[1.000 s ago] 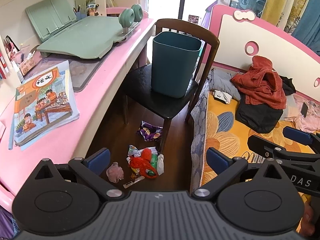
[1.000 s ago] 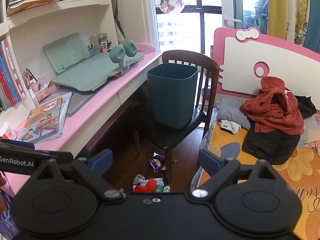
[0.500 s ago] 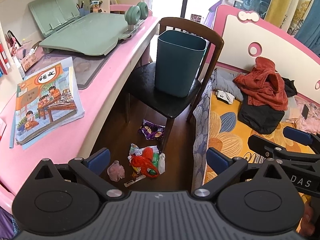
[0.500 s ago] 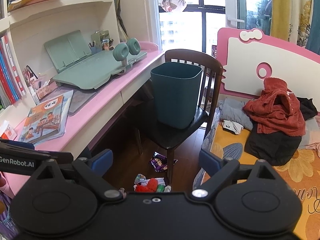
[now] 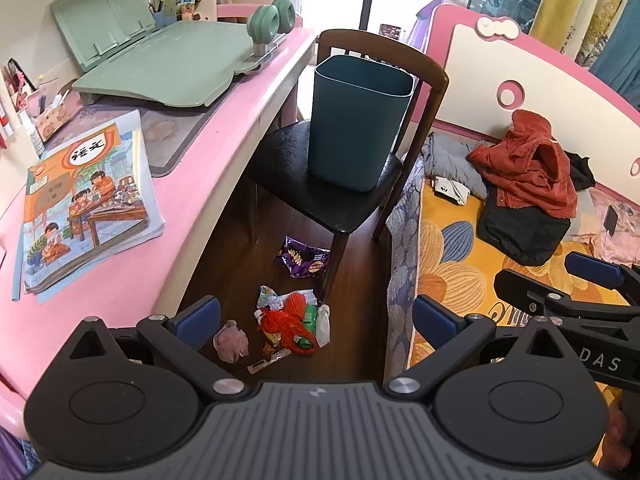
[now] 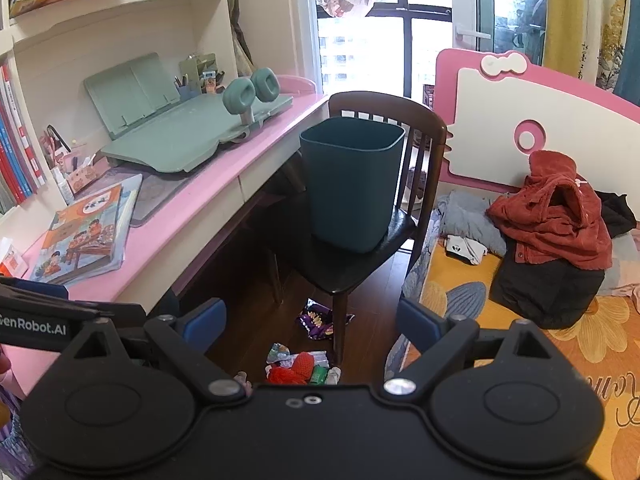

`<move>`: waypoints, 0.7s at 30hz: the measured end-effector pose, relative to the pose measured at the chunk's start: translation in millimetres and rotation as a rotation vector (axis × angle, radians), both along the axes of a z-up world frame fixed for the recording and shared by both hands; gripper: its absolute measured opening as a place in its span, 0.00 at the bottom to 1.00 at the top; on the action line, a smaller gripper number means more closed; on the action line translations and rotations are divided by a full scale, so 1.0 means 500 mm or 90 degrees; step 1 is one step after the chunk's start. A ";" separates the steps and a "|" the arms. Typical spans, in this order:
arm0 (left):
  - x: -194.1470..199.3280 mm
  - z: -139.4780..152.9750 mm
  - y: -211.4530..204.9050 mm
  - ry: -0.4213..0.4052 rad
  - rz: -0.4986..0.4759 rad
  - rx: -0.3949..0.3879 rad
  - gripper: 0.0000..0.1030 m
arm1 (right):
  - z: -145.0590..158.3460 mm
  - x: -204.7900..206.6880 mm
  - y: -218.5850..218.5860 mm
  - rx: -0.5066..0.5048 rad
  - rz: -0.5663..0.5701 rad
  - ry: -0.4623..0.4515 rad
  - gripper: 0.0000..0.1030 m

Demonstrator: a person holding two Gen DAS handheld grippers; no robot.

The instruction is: Collect trash

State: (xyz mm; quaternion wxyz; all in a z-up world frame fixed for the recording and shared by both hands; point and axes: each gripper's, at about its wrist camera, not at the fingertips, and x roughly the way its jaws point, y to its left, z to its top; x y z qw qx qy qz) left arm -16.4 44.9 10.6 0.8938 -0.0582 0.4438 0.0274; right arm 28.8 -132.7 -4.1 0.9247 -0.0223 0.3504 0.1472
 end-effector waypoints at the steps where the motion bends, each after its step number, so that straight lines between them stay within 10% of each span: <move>1: 0.004 -0.005 0.004 0.002 -0.002 -0.004 1.00 | -0.005 0.004 0.003 -0.004 0.000 0.005 0.91; 21: 0.124 -0.194 0.071 0.025 -0.108 0.015 1.00 | -0.132 0.113 0.099 -0.051 -0.039 0.046 0.91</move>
